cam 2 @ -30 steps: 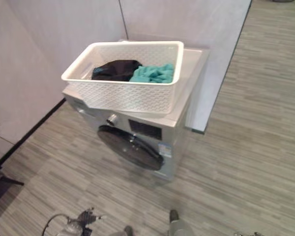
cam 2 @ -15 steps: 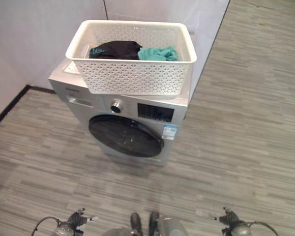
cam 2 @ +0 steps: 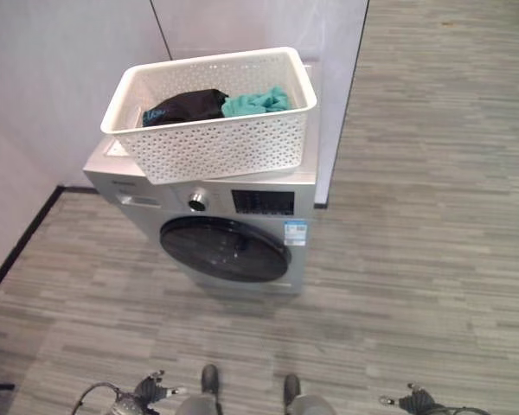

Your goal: Grab the laundry basket,head to the washer,open it,put in the laundry and shut it.

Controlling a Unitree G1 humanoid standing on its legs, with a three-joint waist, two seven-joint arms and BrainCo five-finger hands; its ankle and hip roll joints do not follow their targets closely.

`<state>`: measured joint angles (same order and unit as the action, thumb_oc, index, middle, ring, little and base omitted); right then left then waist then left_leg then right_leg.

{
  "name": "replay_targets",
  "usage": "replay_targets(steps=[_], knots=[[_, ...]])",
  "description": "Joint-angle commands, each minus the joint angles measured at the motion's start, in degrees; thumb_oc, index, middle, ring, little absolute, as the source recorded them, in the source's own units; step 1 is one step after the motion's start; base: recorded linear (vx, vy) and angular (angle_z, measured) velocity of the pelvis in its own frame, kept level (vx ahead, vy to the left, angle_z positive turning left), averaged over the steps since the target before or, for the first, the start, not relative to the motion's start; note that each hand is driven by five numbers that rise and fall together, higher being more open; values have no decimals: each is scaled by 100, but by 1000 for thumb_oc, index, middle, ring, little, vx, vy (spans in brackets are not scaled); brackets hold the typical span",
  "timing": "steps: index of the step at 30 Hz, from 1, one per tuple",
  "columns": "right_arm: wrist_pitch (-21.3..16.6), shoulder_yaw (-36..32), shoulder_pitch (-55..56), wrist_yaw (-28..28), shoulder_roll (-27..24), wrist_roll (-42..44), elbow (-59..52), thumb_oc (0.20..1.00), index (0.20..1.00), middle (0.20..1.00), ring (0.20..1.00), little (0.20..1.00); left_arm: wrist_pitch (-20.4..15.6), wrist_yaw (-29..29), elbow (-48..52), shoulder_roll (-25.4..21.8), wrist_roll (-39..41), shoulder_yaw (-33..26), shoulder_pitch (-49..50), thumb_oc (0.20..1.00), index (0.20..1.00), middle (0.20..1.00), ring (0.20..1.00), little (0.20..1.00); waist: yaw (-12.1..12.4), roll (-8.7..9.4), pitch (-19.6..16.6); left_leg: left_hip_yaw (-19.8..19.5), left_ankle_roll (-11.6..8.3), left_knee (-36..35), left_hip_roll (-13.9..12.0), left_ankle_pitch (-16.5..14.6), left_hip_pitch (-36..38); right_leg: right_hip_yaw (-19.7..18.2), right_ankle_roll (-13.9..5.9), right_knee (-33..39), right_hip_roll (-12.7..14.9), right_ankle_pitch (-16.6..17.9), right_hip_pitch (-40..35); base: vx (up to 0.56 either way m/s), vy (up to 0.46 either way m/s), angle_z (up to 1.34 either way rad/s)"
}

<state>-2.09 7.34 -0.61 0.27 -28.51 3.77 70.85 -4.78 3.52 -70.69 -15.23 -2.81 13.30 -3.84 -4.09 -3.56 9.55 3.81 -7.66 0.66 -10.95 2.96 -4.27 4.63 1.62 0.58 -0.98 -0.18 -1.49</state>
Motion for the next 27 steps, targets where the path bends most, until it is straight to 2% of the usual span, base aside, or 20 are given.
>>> replay_targets(steps=[1,4,6,8,9,10,11,12,13,14,15,16,17,18,19,21,25,27], knots=[[-15,-172,-118,-87,-84,187,-5,1000,1000,1000,1000,1000,-37,50,20,-298,-58,8,-152,1000,1000,1000,1000,1000,57,267,-83,263,356,815,543,-416,-245,-247,-954,-550,875,-630,-91,157,324,-5],[-46,-144,-188,-68,-31,164,-178,1000,1000,1000,1000,1000,-61,87,160,-394,-160,66,-193,1000,1000,1000,1000,1000,105,227,-93,468,559,787,752,-594,-151,-345,-1090,-998,1080,-547,159,108,292,-35],[-44,-119,-231,-85,1,133,-215,1000,1000,1000,1000,1000,-63,97,192,-405,-177,71,-214,1000,1000,1000,1000,1000,127,213,-83,518,618,750,807,-634,-94,-354,-1105,-1231,1118,-504,286,71,192,-32],[-43,-65,-299,-121,47,51,-386,1000,1000,1000,1000,1000,-55,94,330,-427,-192,90,-206,1000,1000,1000,1000,1000,147,168,-35,651,703,650,851,-706,60,-65,-1109,-1642,1226,-342,530,75,218,-22],[-41,-66,-298,-122,47,50,-388,1000,1000,1000,1000,1000,-54,93,331,-427,-192,90,-205,1000,1000,1000,1000,1000,150,170,-35,655,704,645,854,-704,62,-71,-1111,-1655,1229,-347,538,59,203,-39],[-55,52,-338,-130,93,-59,-700,1000,1000,1000,1000,1000,-50,99,380,-446,-254,122,-194,1000,1000,1000,1000,1000,116,153,25,750,737,543,846,-703,178,178,-1097,-1967,1189,-195,720,196,290,-38],[-112,202,-267,-173,94,-142,-987,1000,1000,1000,1000,1000,-33,92,352,-430,-343,201,-238,1000,1000,1000,1000,1000,-85,174,20,653,749,507,1037,-755,379,-268,-971,-1872,368,-445,986,195,288,-39],[-110,201,-266,-174,94,-143,-990,1000,1000,1000,1000,1000,-34,92,351,-430,-343,201,-238,1000,1000,1000,1000,1000,-79,171,11,658,747,502,1031,-747,370,-272,-968,-1856,360,-428,992,199,169,-21],[-128,230,-245,-174,67,-213,-1139,1000,1000,1000,1000,1000,-50,110,327,-431,-361,163,-246,1000,1000,1000,1000,1000,-26,256,-7,726,739,428,1131,-772,447,30,-952,-1248,524,-255,1061,93,-18,1],[-122,472,-297,-167,-107,-549,-1511,1000,1000,1000,1000,1000,-138,175,452,-482,-439,188,-303,1000,1000,1000,1000,1000,-50,294,16,731,715,406,1120,-785,482,263,-891,-937,588,-213,962,97,-10,21],[-108,305,-244,-271,-56,-471,-1423,1000,1000,1000,1000,1000,-31,187,376,-440,-466,159,-302,1000,1000,1000,1000,1000,-69,233,39,669,697,463,1044,-756,465,336,-956,-1159,703,-182,975,55,-17,7],[-109,301,-242,-272,-56,-471,-1423,1000,1000,1000,1000,1000,-29,188,375,-438,-466,162,-305,1000,1000,1000,1000,1000,-72,234,37,663,698,473,1048,-761,454,339,-959,-1182,710,-195,989,48,-18,-3],[-136,328,-129,-274,-49,-436,-1528,1000,1000,1000,1000,1000,-16,193,296,-421,-497,203,-352,1000,1000,1000,1000,1000,-143,291,12,589,694,485,1063,-782,479,-21,-928,-1096,513,-262,932,95,-53,26],[-159,295,53,-253,-40,-469,-1647,1000,1000,1000,1000,1000,-45,184,258,-395,-479,139,-345,1000,1000,1000,1000,1000,-137,364,-30,609,683,495,1097,-831,527,-91,-918,-828,495,-260,798,170,-81,65],[-178,205,138,-244,-181,-584,-1915,1000,1000,1000,1000,1000,-68,245,259,-374,-410,-33,-194,1000,1000,1000,1000,1000,-63,410,-127,740,668,442,1082,-886,620,95,-923,-532,560,-160,546,168,-81,67],[-216,-7,232,-290,-333,-568,-2127,1000,1000,1000,1000,1000,-88,234,283,-293,-300,-143,-69,1000,1000,1000,1000,1000,-29,438,-225,692,616,397,1057,-857,641,105,-885,-335,530,-144,390,141,-88,3],[-243,-169,426,-200,-519,-664,-2861,1000,1000,1000,1000,1000,-55,202,119,-235,-273,-306,70,1000,1000,1000,1000,1000,-20,535,-302,676,579,315,1015,-849,722,170,-852,-259,488,-203,229,83,-70,4],[-299,-298,706,-28,-760,-848,-3710,1000,1000,1000,1000,1000,-40,166,12,-220,-296,-423,170,1000,1000,1000,1000,1000,-18,612,-350,671,568,269,992,-864,770,204,-847,-240,465,-235,171,75,-68,-1]])
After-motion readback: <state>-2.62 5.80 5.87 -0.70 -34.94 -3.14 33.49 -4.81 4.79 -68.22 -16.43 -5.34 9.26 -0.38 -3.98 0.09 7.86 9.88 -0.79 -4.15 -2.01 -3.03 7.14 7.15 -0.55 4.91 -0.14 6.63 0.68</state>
